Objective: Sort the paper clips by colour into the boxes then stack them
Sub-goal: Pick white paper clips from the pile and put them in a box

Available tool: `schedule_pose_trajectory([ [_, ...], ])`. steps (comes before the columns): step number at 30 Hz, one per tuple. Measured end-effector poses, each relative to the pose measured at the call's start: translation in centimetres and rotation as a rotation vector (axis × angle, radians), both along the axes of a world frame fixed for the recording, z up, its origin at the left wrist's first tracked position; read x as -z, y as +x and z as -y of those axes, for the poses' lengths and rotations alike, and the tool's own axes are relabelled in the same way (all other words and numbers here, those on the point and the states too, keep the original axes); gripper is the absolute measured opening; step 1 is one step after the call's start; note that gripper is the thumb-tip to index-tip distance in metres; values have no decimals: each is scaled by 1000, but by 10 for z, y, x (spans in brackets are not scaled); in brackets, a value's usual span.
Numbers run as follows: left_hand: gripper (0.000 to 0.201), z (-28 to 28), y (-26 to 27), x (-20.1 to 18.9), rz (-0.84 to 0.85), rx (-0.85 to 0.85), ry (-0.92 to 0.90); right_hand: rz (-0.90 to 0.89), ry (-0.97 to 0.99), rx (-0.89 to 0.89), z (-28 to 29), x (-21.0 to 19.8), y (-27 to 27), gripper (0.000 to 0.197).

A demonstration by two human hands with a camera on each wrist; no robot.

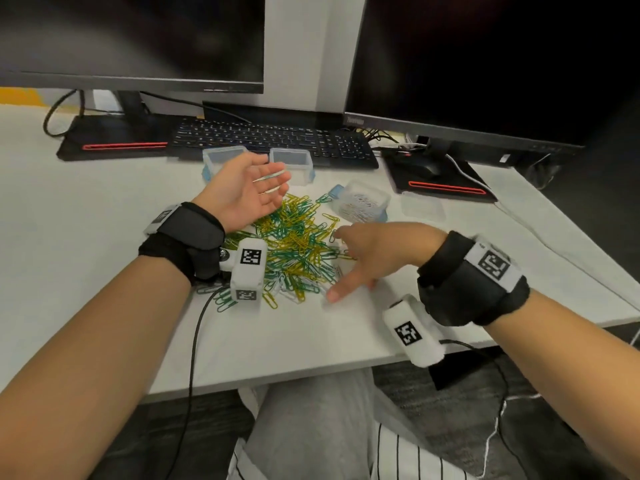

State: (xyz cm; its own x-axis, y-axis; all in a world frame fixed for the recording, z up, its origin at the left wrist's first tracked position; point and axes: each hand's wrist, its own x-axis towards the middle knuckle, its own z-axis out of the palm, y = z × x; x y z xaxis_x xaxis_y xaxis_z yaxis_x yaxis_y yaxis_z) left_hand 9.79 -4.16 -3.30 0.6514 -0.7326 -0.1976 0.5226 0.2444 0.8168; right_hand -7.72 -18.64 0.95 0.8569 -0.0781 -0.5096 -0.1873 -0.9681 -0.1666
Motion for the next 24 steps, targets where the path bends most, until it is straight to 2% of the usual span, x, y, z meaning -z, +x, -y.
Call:
schedule_pose_trajectory([
  [2,26,3,-3,0,11,23,20,18,8,-8,-6,9,0,58],
  [3,26,4,-4,0,13,28,27,30,5,-2,-7,13,1,56],
  [5,26,5,-5,0,13,30,33,73,2,7,-8,23,7,66],
  [8,26,6,-7,0,14,38,44,173,137,12,-9,29,16,65],
  [13,26,8,-11,-1,26,89,72,265,148,-23,-2,30,31,26],
  [15,28,9,-13,-1,39,126,95,316,75,-71,-1,31,38,14],
  [17,28,11,-16,-1,52,168,107,349,82,-63,5,30,45,8],
  [19,29,15,-20,-1,79,201,132,347,204,20,15,23,50,5],
  [22,32,18,-24,-1,105,275,159,395,550,196,27,7,54,11],
  [24,36,18,-27,-2,61,326,143,436,652,249,31,-1,55,15],
])
